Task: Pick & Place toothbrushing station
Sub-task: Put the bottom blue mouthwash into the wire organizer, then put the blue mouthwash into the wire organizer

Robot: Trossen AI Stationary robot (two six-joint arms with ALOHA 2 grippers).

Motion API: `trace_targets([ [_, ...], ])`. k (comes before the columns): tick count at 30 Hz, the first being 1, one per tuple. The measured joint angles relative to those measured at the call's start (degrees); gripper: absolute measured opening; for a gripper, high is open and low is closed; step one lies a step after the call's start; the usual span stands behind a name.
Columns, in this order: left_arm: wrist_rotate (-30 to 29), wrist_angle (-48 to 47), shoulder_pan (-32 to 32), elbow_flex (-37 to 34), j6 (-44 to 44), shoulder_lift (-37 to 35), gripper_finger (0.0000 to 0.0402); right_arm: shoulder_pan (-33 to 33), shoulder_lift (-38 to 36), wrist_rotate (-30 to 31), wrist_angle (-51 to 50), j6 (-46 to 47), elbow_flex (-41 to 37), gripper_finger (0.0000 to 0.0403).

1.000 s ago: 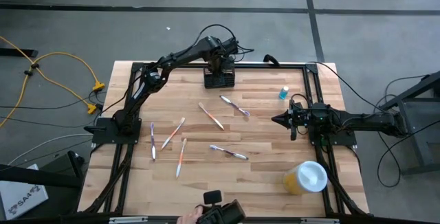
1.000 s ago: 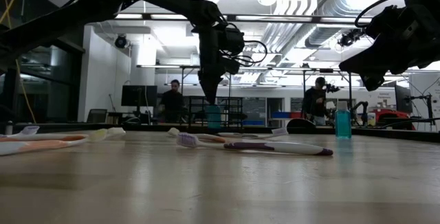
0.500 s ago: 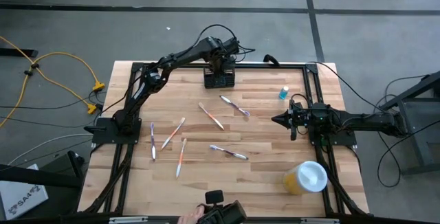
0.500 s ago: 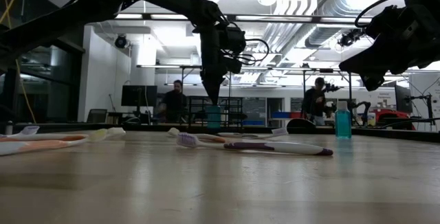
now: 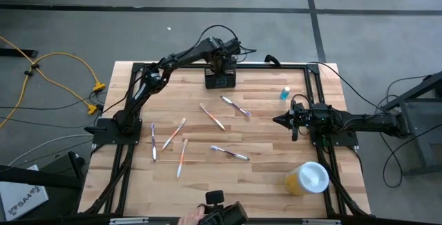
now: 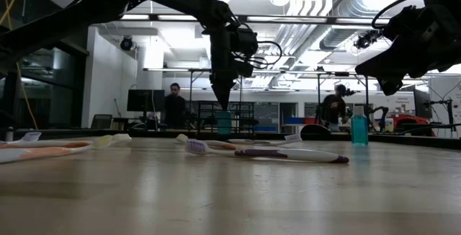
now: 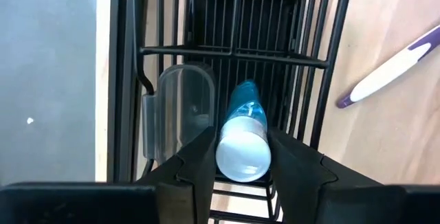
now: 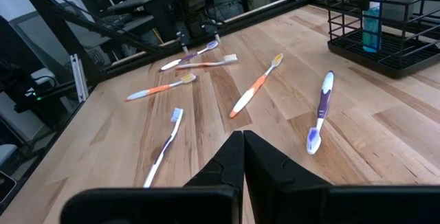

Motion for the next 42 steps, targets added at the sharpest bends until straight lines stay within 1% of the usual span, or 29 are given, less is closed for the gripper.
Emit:
trace_targets([
  [26, -0.66, 0.10, -0.40, 0.02, 0.07, -0.99, 0.0124, -0.01, 0.00, 0.00, 0.00, -0.01, 0.00, 0.0002],
  [38, -0.61, 0.01, -0.57, 0.04, 0.20, -3.96, 0.0124, 0.00, 0.00, 0.00, -0.02, 0.00, 0.00, 0.0002],
  [42, 0.98, -0.50, -0.55, 0.04, -1.62, -5.43, 0.0123, -0.02, 0.00, 0.00, -0.02, -0.01, 0.00, 0.0002],
])
